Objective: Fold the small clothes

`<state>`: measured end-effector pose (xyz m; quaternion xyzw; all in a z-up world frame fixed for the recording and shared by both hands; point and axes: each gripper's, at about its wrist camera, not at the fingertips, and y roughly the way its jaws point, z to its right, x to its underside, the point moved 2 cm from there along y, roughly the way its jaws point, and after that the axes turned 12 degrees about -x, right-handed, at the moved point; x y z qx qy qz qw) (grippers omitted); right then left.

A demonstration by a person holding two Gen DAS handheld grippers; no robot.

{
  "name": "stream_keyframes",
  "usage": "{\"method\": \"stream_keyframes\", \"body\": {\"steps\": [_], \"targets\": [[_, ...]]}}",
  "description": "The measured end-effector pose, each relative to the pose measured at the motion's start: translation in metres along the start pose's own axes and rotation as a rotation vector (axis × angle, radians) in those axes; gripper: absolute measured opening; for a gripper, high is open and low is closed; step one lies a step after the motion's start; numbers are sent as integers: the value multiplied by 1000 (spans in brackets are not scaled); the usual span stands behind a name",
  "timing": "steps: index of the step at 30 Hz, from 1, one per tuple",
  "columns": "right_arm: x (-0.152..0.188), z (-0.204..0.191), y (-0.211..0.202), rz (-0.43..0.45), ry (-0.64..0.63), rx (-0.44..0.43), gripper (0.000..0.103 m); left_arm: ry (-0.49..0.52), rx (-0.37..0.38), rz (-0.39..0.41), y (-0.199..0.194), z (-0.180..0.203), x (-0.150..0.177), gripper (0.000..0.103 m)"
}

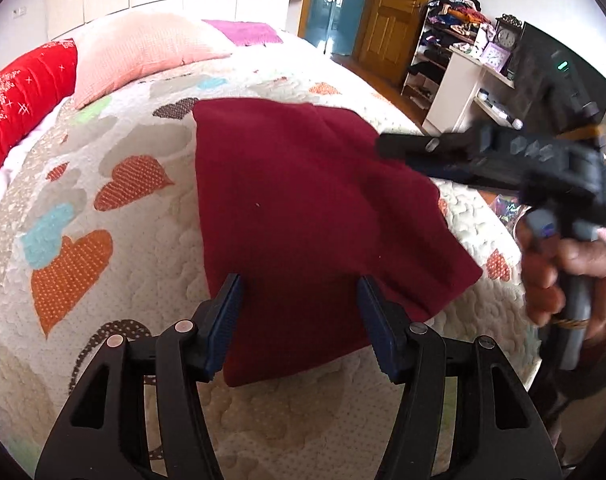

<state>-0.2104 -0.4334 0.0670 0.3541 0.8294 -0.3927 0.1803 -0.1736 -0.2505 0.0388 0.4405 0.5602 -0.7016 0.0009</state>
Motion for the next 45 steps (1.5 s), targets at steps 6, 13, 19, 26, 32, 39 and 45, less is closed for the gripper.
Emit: {"method": "stream_keyframes", "body": {"steps": [6,13,19,26,32,39,45], "targets": [[0,-14,1,-52,-69,25,61,13,-13,11,0,10,5,64],[6,-3,7,-48,-111,78,16,14,27,9,-13,14,6,64],[14,15,12,-61,-109,156,16,46,-11,13,-3,25,10,66],[8,-23,-18,-25,-204,214,16,8,1,3,0,19,12,69],[17,-56,-19,-41,-275,139,16,11,-6,5,-1,21,12,69],[42,-18,1,-105,-207,185,15,9,-2,2,-4,23,12,69],[46,-18,-2,-90,-196,182,15,-3,-12,-2,-9,22,10,69]]}}
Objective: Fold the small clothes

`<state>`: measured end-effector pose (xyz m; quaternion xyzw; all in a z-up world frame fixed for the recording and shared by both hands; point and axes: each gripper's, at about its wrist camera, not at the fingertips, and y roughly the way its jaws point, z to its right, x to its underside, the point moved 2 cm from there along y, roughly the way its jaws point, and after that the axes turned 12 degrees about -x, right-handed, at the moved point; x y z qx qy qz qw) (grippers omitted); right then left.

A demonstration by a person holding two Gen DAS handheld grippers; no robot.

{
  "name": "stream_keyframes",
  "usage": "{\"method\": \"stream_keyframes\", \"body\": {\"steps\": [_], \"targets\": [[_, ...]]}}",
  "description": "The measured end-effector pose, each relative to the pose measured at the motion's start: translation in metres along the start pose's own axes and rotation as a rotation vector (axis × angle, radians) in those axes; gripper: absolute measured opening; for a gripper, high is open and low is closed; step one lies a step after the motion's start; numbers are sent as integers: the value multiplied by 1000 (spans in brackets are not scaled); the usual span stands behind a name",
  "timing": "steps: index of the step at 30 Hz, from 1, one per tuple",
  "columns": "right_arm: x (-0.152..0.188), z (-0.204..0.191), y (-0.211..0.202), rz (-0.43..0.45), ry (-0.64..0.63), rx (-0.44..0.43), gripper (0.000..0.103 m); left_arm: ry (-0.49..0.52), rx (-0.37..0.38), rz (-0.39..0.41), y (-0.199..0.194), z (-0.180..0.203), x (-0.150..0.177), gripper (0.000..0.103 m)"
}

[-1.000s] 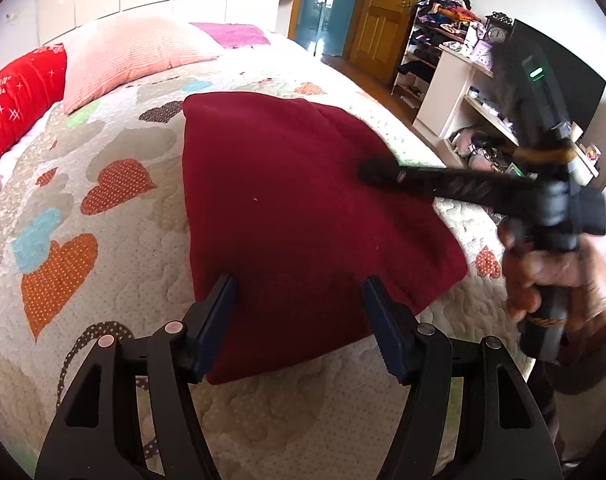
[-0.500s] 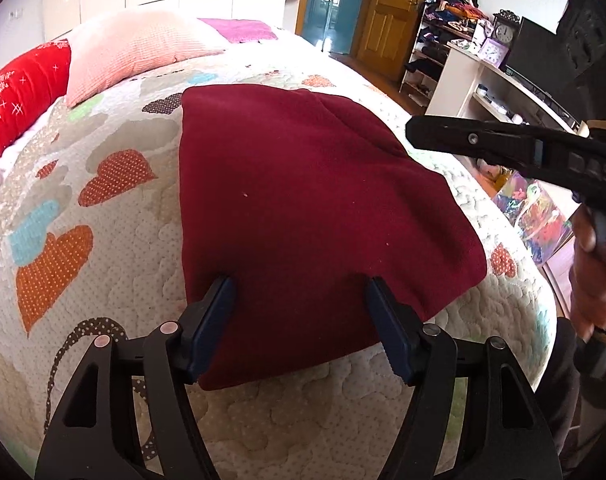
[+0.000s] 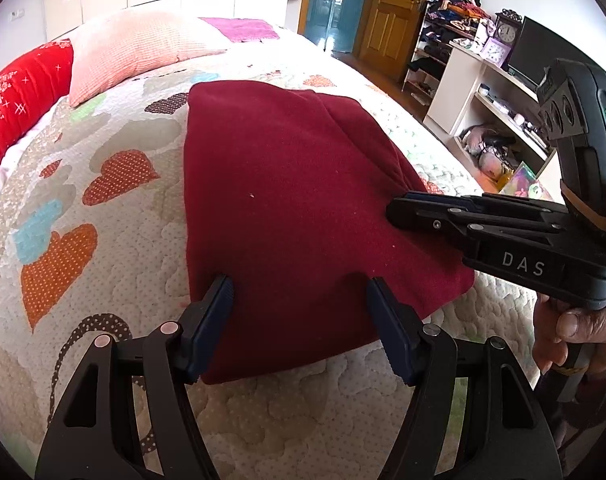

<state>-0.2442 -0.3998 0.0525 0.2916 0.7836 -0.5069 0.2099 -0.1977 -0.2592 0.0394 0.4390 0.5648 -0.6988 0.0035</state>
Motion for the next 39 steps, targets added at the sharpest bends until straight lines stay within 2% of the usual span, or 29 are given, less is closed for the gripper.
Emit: {"method": "stream_keyframes", "body": {"steps": [4,10,13,15,16,19,24,26,28,30,34,37,39], "targets": [[-3,-6,-8,-4,9,3,15,-15,-37,26,-8,-8,-4,69],[-9,-12,-24,75,24,7,18,-39,-62,32,-7,-18,-10,69],[-6,-2,-15,61,60,31,18,-56,-72,30,-5,-22,-12,69],[-1,6,-6,37,64,77,18,-65,-78,25,-3,-24,-14,69],[2,9,-4,33,70,91,21,-68,-86,24,-1,-25,-15,69],[2,15,-7,42,109,58,22,-72,-113,15,3,-27,-17,69],[-4,4,-18,69,70,80,27,-99,-126,21,6,-35,-22,69],[-6,3,-23,92,72,79,38,-129,-113,17,8,-41,-22,69],[-7,9,-27,130,111,50,60,-177,-60,-1,11,-50,-23,69],[-7,18,-26,141,155,42,69,-224,-2,-28,19,-58,-25,70],[-9,45,-4,94,244,17,73,-287,63,-56,31,-68,-29,78],[-14,61,10,96,299,-43,81,-295,103,-87,46,-67,-36,79],[-18,67,16,105,320,-79,82,-309,131,-108,54,-66,-38,80]]}}
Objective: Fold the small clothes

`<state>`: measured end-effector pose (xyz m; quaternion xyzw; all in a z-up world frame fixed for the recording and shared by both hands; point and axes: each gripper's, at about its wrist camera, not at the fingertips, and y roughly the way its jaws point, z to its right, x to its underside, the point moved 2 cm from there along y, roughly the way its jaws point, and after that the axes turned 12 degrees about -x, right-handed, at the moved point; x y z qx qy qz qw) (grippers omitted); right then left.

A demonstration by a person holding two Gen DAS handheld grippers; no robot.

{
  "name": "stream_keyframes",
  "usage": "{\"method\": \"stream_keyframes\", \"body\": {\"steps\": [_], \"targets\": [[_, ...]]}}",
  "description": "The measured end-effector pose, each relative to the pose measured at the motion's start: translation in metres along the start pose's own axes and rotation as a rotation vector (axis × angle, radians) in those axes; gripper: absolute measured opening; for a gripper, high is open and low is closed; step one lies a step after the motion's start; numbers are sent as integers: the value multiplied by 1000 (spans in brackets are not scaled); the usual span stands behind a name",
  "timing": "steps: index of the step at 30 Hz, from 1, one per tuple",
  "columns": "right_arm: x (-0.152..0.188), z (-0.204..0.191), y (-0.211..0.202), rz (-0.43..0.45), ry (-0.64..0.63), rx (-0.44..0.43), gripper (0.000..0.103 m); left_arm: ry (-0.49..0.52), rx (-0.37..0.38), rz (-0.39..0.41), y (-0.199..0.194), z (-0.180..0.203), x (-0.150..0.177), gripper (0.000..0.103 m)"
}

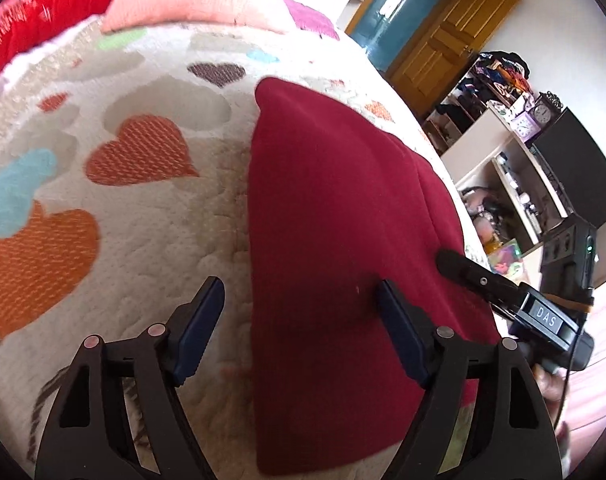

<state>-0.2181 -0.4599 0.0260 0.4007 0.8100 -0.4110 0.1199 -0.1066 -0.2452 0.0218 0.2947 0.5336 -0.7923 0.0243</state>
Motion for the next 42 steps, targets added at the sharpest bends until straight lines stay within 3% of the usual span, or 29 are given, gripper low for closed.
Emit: {"method": "stream_keyframes", "body": {"steps": [6,10,13,17,24,27,35,42], "targets": [[-9,-2,22,-12,-18,-37,80,-26,78,-31,17,6,-6,79],[-10,-20,21,-13,-92,-16,51,29,69,10,4,13,-6,57],[-13,-34,14,2,-131,-13,45,44,67,45,-15,9,-9,53],[-12,-62,15,-7,-146,-88,44,57,2,106,-49,-13,-11,53],[2,-100,68,-76,-142,-164,49,-36,-111,75,-50,-74,-1,53],[12,-95,89,-136,-115,-103,56,-82,-84,41,-41,-87,10,56],[8,-115,45,-71,-274,-23,57,-61,-131,86,-41,-77,13,59],[14,-155,45,-66,-406,-48,56,-32,-190,99,-44,-73,8,60]]}}
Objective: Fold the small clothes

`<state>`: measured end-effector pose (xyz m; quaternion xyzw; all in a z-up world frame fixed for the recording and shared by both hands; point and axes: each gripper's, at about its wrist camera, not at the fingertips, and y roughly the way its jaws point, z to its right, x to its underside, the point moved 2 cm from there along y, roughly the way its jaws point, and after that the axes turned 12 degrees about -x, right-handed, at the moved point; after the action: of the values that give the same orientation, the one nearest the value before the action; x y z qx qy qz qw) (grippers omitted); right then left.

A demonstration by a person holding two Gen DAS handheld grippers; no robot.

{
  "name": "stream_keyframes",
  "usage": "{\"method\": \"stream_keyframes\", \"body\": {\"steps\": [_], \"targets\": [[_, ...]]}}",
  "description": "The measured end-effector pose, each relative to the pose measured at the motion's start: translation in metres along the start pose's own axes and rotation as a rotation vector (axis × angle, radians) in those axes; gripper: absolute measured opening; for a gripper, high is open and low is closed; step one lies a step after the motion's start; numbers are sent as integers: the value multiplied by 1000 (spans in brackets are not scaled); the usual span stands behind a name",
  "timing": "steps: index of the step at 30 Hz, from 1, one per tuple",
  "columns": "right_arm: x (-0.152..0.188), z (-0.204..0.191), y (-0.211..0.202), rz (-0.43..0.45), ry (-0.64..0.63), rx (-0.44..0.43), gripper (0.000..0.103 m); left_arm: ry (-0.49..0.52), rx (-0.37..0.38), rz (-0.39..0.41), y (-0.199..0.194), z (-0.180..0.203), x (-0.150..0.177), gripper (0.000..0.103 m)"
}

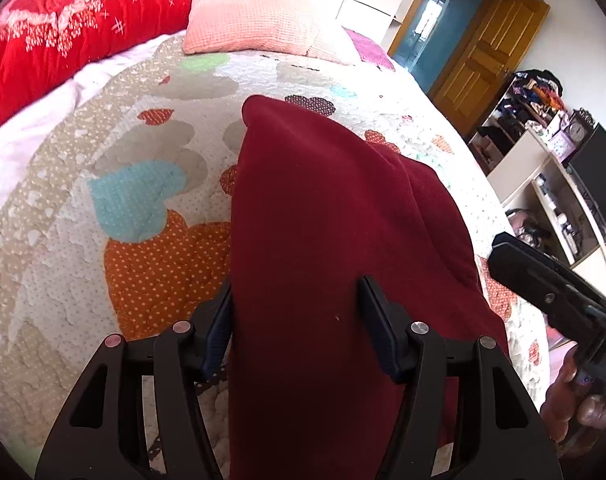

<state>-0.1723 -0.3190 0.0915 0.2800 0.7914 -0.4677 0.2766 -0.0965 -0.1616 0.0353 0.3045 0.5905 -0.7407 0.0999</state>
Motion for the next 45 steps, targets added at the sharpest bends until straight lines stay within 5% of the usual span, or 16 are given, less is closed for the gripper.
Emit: {"method": "stream_keyframes", "body": {"steps": [12,29,45], "targets": [[24,5,40,-130,-59,125,52,32,-156,119,-22,-8,-5,61],[22,-30,-16,29,-71,156,60,52,-229,197,-64,5,12,61],[28,-54,-39,64,-62,171,65,56,-257,274,-100,9,19,61]]}}
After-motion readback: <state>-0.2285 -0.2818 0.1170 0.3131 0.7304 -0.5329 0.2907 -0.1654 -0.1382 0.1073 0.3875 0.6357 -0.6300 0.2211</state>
